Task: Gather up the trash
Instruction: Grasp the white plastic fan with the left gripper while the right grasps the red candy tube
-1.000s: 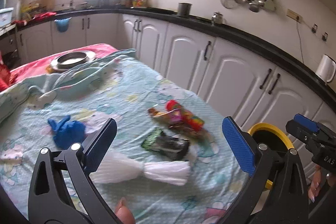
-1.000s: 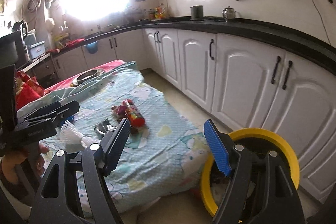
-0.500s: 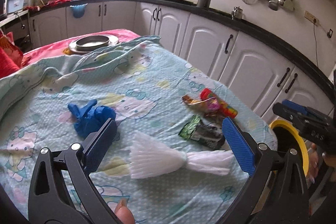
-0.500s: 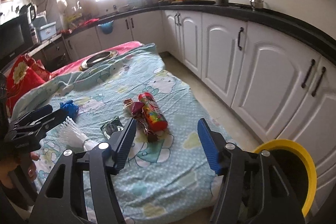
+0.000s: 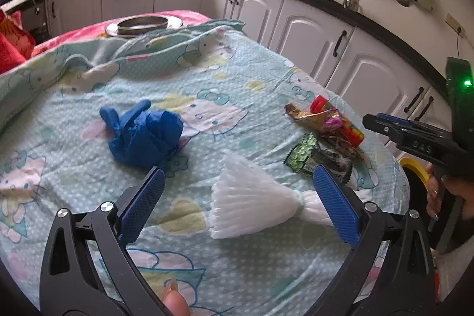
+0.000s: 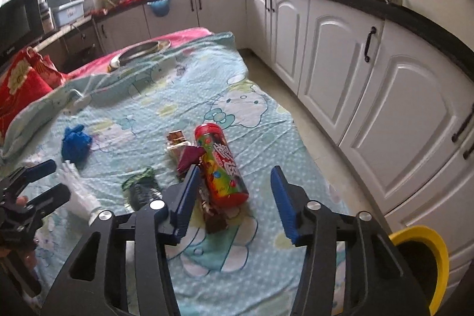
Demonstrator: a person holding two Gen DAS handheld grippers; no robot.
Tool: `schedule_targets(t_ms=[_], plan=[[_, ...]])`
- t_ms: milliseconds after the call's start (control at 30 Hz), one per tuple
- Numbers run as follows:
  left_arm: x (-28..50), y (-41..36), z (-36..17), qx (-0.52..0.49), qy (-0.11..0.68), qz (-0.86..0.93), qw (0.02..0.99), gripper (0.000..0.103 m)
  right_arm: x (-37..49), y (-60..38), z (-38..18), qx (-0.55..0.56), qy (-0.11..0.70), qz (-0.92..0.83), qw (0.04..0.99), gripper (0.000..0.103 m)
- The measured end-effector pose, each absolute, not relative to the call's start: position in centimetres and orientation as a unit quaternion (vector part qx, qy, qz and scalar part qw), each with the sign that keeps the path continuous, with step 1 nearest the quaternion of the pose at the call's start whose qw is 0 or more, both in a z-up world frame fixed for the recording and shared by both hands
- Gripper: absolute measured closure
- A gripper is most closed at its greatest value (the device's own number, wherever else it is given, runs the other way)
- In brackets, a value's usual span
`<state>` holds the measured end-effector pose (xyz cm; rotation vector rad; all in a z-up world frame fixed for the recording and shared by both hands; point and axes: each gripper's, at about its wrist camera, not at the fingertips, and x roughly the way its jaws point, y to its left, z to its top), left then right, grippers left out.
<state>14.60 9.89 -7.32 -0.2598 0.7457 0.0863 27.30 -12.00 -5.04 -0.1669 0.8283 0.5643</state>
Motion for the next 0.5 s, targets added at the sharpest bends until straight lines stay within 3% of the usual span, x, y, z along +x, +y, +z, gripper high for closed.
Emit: schedule_targets(t_ms=[300, 500], plan=[[15.0, 10.6, -8.9, -0.149, 0.382, 0.038, 0.911, 0.011, 29.5, -10.3, -7.6, -0.084, 0.432, 0.289, 0.850, 0.065], [15.1, 10.7, -9.4, -0.159, 0.389, 0.035, 0.907, 0.021, 30.7, -9.7, -8.6, -0.064, 0.448, 0.294, 0.842, 0.065]])
